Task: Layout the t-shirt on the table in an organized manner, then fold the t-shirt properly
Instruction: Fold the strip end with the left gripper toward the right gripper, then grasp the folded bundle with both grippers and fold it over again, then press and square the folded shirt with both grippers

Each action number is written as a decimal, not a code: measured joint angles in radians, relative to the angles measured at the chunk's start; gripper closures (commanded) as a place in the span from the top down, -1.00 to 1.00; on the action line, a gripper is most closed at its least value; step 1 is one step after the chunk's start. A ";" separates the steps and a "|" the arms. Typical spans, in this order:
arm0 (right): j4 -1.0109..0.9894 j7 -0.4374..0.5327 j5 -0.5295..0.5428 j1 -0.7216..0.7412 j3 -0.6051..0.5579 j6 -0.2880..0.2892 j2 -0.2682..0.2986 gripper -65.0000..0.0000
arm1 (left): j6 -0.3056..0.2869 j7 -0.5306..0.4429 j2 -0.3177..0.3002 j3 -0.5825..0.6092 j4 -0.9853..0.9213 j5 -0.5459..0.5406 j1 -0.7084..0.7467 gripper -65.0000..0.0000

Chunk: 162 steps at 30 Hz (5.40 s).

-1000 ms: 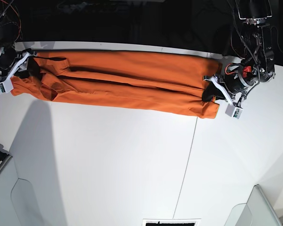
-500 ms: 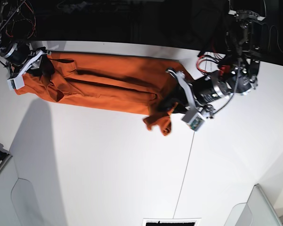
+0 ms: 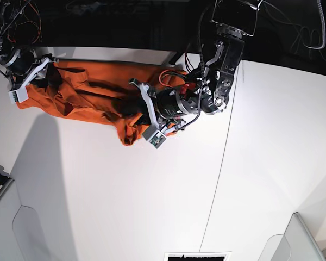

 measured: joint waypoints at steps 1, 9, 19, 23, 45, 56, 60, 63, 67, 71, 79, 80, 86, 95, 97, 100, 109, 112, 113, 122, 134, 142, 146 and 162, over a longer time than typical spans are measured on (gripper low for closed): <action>0.000 0.000 0.000 0.000 0.000 0.000 0.000 -0.17 | -0.016 0.002 0.003 0.001 -0.008 -0.022 0.002 0.12; 0.023 -0.015 0.064 0.009 0.121 -0.003 -0.005 -0.17 | -0.096 0.046 0.003 0.066 -0.014 -0.130 0.005 0.12; 0.015 -0.005 0.045 0.022 0.307 -0.003 0.010 0.23 | -0.140 0.067 -0.023 0.065 -0.014 -0.238 0.012 0.12; -0.053 0.040 0.028 0.024 0.307 -0.005 0.038 0.28 | -0.141 0.084 -0.024 0.065 -0.014 -0.239 0.011 0.12; -0.219 0.074 0.098 0.055 0.110 0.013 0.047 -1.00 | -0.144 0.091 -0.086 -0.165 -0.014 -0.368 0.008 0.12; -0.215 0.056 0.117 0.082 0.283 0.012 0.069 -1.00 | -0.144 0.089 -0.195 -0.383 -0.014 -0.360 0.011 0.12; -0.119 0.008 0.209 0.079 0.297 0.013 0.080 -1.00 | -0.145 0.084 -0.226 -0.378 -0.023 -0.360 0.048 0.12; 0.002 -0.005 0.244 0.082 0.272 0.016 0.061 -1.00 | -0.144 0.082 -0.225 -0.338 -0.063 -0.359 0.107 0.12; 0.156 -0.012 0.235 0.082 0.163 0.016 -0.011 -1.00 | -0.156 0.041 -0.225 -0.262 -0.129 -0.387 0.139 0.12; 0.232 -0.010 0.217 0.080 0.002 0.016 -0.124 -1.00 | -0.171 0.010 -0.225 -0.206 -0.175 -0.394 0.130 0.12; 0.230 0.037 -0.043 0.080 -0.303 0.020 -0.285 -0.76 | -0.171 0.003 -0.225 -0.196 -0.180 -0.390 0.124 0.12; 0.230 0.036 -0.066 0.079 -0.332 0.019 -0.284 -0.42 | -0.171 0.003 -0.225 -0.196 -0.180 -0.390 0.124 0.12; 0.230 0.070 -0.098 0.079 -0.405 0.019 -0.280 0.16 | -0.171 0.000 -0.225 -0.196 -0.180 -0.394 0.124 0.12; 0.298 0.075 -0.153 0.137 -0.403 0.018 -0.280 0.15 | -0.146 0.090 -0.348 -0.195 0.010 -0.425 0.135 0.11; 0.298 0.090 -0.193 0.159 -0.387 0.004 -0.280 0.15 | -0.148 0.090 -0.382 -0.195 0.070 -0.433 0.133 0.11; 0.288 0.146 -0.270 0.192 -0.331 -0.042 -0.280 0.15 | -0.147 0.091 -0.415 -0.195 0.121 -0.461 0.131 0.11; 0.066 0.159 -0.335 0.338 -0.190 -0.156 -0.280 -1.00 | -0.147 0.090 -0.376 -0.187 0.181 -0.571 0.118 0.11; -0.051 0.158 -0.328 0.381 -0.193 -0.104 -0.280 -1.00 | -0.147 0.090 -0.327 -0.140 0.181 -0.566 0.116 0.11; -0.086 0.159 -0.325 0.395 -0.199 -0.092 -0.280 -1.00 | -0.147 0.091 -0.309 -0.116 0.180 -0.550 0.116 0.11; -0.171 0.110 -0.317 0.412 -0.219 -0.089 -0.270 -1.00 | -0.148 -0.054 -0.233 0.047 0.025 -0.296 0.116 0.11; -0.127 0.016 -0.115 0.358 -0.216 -0.044 -0.185 -1.00 | -0.176 -0.125 -0.215 0.048 -0.411 -0.235 -0.206 0.11; -0.002 0.010 -0.022 0.200 -0.214 -0.037 -0.203 -1.00 | -0.152 -0.180 -0.124 0.049 -0.706 -0.119 -0.480 0.11; 0.029 0.009 -0.022 0.156 -0.214 -0.016 -0.262 -1.00 | -0.150 -0.164 -0.089 0.050 -0.741 -0.121 -0.522 0.11; 0.070 0.034 -0.038 0.163 -0.087 -0.014 -0.304 -1.00 | -0.148 0.238 -0.248 0.051 -0.485 -0.514 -0.595 0.11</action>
